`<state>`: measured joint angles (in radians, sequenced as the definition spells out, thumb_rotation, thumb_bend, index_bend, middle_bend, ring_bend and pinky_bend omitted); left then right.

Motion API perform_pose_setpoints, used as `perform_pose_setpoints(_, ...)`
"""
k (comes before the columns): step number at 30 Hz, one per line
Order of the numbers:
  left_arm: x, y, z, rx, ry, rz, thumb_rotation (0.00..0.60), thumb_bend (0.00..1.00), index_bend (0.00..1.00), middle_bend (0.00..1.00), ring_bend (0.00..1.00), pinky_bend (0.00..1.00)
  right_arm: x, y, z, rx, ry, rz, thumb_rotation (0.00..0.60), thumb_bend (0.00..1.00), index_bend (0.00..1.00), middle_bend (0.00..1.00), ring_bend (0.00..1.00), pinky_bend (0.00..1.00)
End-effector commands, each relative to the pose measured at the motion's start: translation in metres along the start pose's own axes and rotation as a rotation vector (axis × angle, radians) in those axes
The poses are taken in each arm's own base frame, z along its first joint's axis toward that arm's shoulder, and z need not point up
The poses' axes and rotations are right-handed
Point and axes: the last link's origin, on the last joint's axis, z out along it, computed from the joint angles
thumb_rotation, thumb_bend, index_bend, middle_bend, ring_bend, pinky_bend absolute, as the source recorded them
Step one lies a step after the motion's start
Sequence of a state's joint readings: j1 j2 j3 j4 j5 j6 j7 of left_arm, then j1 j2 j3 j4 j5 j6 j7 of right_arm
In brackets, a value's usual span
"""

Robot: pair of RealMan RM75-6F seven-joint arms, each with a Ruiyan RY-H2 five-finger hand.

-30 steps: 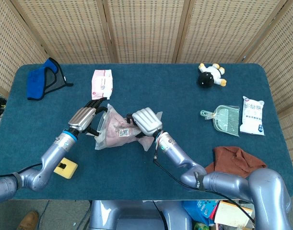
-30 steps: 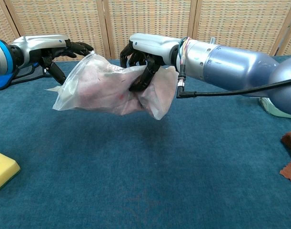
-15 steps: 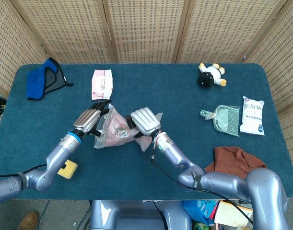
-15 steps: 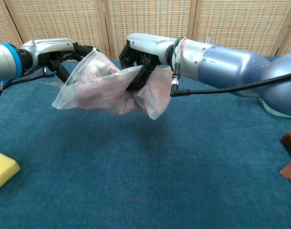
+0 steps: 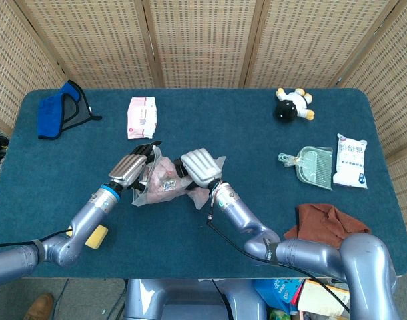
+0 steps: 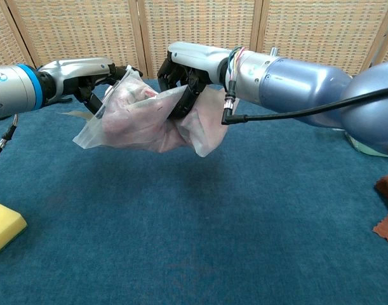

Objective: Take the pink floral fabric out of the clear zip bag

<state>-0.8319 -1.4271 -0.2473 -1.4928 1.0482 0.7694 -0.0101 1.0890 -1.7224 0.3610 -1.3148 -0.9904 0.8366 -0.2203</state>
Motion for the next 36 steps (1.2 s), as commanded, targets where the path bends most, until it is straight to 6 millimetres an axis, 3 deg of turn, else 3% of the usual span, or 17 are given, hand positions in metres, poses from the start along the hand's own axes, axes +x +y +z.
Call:
perform_pose_setpoints(1,-0.0013,0.0009,0.002,0.0,0.001,0.003,0.6,0.11,0.43,0.0,0.0,0.0,0.0007,-0.0002,0.0001,0.0,0.001,-0.002,0.6,0.77,0.65,0.64,0.66,0.72)
perform_pose_setpoints(4,-0.0016,0.0019,0.0041,0.001,0.007,0.001,0.6,0.18,0.56,0.0,0.0,0.0,0.002,0.0,0.0,-0.001,0.003,-0.003,0.6,0.78,0.65,0.64,0.66,0.72)
perform_pose_setpoints(7,-0.0012,0.0018,0.0054,0.002,0.017,0.004,0.6,0.32,0.66,0.0,0.0,0.0,0.0034,0.0001,-0.0002,-0.002,0.005,-0.004,0.6,0.78,0.65,0.64,0.67,0.72)
perform_pose_setpoints(10,-0.0009,0.0013,0.0067,0.005,0.032,0.011,0.6,0.4,0.71,0.0,0.0,0.0,0.0045,0.0001,-0.0007,-0.001,0.007,-0.004,0.6,0.78,0.65,0.64,0.67,0.72)
perform_pose_setpoints(21,-0.0029,-0.0029,0.0069,0.022,0.055,0.044,0.6,0.46,0.74,0.0,0.0,0.0,0.0023,0.005,-0.0033,-0.011,-0.003,-0.004,0.6,0.79,0.65,0.64,0.67,0.72)
perform_pose_setpoints(28,-0.0038,-0.005,0.0086,0.025,0.061,0.068,0.6,0.73,0.74,0.0,0.0,0.0,0.002,0.0057,-0.0041,-0.008,-0.006,-0.004,0.6,0.82,0.65,0.64,0.67,0.72)
perform_pose_setpoints(36,-0.0048,-0.0076,0.0103,0.033,0.067,0.087,0.6,0.91,0.74,0.0,0.0,0.0,0.0004,0.0079,-0.0054,-0.009,-0.011,-0.007,0.6,0.83,0.65,0.64,0.67,0.72)
